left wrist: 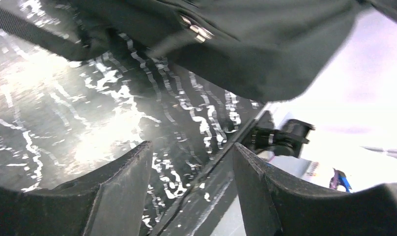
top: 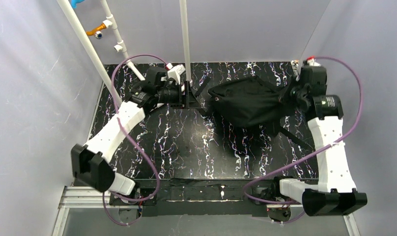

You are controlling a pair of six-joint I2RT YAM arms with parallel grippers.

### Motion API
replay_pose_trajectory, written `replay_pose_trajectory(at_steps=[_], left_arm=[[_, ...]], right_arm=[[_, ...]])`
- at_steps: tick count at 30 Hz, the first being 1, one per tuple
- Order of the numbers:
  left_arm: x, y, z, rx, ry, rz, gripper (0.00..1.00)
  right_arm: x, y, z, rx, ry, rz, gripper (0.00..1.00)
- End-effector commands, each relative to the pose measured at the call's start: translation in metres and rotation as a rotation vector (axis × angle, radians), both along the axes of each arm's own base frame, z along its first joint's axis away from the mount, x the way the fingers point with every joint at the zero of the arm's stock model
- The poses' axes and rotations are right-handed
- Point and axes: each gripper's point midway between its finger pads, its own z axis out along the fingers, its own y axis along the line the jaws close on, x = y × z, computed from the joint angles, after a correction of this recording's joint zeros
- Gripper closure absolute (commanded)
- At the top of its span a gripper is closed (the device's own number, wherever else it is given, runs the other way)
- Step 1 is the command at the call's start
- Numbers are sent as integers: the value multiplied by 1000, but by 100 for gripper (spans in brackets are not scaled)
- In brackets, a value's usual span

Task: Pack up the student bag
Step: Zip the student bag at the center of the board.

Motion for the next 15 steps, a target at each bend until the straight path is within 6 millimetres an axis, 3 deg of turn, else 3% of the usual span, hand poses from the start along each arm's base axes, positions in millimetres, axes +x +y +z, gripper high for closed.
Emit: replay_pose_trajectory(at_steps=[1,4,8,15], left_arm=[[-42,-3,51,-155,-49,-77,40],[-61,3,63,-185,-67,-80,38],[-77,11,73,-205,-94,-72,35],[-88,16,86,-227,-117,-70,34]], right_arm=[[51,16,132,92,-399,41,99],[65,27,178,171,-496,57,99],[82,37,224,247,-600,79,99],[107,51,272,354,-710,116,99]])
